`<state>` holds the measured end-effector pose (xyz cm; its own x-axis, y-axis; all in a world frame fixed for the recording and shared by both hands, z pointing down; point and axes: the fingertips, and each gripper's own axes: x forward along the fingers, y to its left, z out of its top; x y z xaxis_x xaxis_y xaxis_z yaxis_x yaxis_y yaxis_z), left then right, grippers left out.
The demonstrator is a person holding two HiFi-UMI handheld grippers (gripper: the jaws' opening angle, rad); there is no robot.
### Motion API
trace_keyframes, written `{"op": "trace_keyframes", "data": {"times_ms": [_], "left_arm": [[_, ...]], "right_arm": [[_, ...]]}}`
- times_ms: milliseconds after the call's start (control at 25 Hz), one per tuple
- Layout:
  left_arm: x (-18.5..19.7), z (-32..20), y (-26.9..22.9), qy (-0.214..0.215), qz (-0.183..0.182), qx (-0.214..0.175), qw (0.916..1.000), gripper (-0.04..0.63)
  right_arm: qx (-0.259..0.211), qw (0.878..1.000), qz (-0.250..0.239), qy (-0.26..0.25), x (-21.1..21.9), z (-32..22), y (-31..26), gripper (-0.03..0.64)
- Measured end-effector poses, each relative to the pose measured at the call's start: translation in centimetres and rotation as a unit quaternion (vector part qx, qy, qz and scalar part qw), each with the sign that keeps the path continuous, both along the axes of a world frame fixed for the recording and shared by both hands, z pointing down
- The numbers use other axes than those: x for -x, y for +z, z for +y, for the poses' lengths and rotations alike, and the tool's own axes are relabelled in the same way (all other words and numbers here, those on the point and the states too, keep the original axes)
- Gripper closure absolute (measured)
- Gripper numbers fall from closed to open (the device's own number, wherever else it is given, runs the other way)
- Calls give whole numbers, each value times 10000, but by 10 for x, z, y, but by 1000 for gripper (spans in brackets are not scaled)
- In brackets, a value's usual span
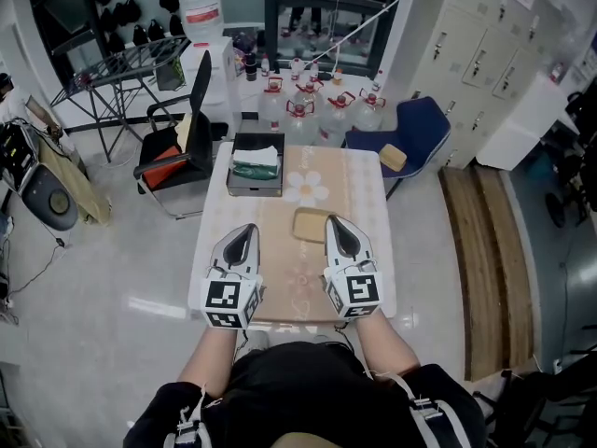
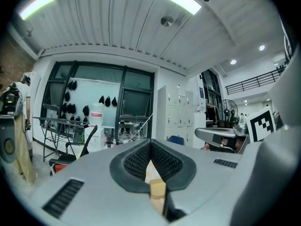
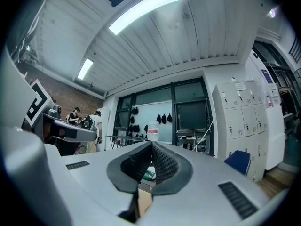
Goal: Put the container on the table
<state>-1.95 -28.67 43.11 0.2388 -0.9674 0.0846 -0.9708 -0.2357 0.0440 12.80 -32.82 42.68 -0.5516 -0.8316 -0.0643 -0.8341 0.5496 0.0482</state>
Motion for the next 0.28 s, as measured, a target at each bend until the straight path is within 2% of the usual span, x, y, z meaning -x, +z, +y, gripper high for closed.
{"op": "trace_keyframes", "data": {"times_ms": [280], "left_arm": [[-6,-7,0,11,-24,15,10000,581]], "right_arm": [[-20,10000,-4,-64,-3,-6,1,604]]}}
